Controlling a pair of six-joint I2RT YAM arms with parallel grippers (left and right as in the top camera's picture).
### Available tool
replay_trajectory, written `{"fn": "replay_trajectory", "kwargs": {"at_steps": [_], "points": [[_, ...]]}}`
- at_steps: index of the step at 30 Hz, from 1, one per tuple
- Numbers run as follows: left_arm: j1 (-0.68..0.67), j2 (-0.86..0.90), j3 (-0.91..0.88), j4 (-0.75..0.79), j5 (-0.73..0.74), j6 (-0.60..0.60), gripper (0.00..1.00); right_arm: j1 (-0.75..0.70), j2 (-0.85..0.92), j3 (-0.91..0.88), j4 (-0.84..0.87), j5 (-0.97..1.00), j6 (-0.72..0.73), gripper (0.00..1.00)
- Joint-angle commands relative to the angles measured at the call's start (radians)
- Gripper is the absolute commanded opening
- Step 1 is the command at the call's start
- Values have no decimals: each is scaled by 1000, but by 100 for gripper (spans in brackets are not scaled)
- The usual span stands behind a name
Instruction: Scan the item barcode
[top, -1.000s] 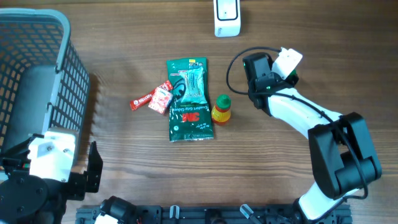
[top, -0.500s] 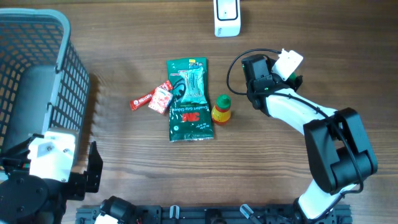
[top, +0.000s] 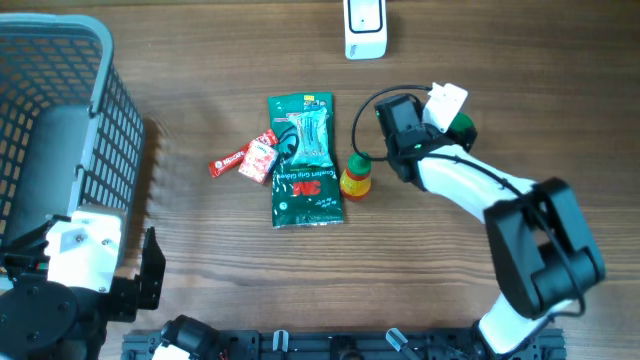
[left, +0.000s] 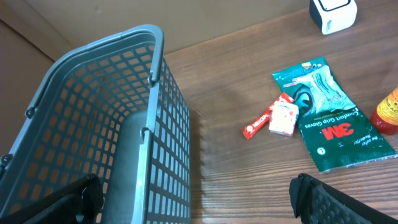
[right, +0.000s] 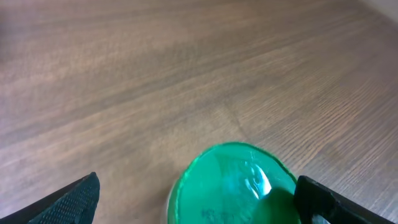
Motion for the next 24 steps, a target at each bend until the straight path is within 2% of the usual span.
{"fn": "replay_trajectory", "kwargs": {"at_steps": [1,6,11,15,19,24], "points": [[8,5,2,0,15,-9,100,-46,-129,56,-99,-257,-43,100],[8,5,2,0,15,-9,100,-90,-298,87,-151,-476,-330,100],[8,5,2,0,15,-9,100,-159,-343,132,-262,-671,-462,100],[8,5,2,0,15,-9,100,-237,-320,146,-281,-700,-484,100],[8,5,2,0,15,-9,100,-288,-286,147,-301,-786,-600,100],[8,5,2,0,16,-9,100,-301,-233,148,-293,-770,-607,100]]}}
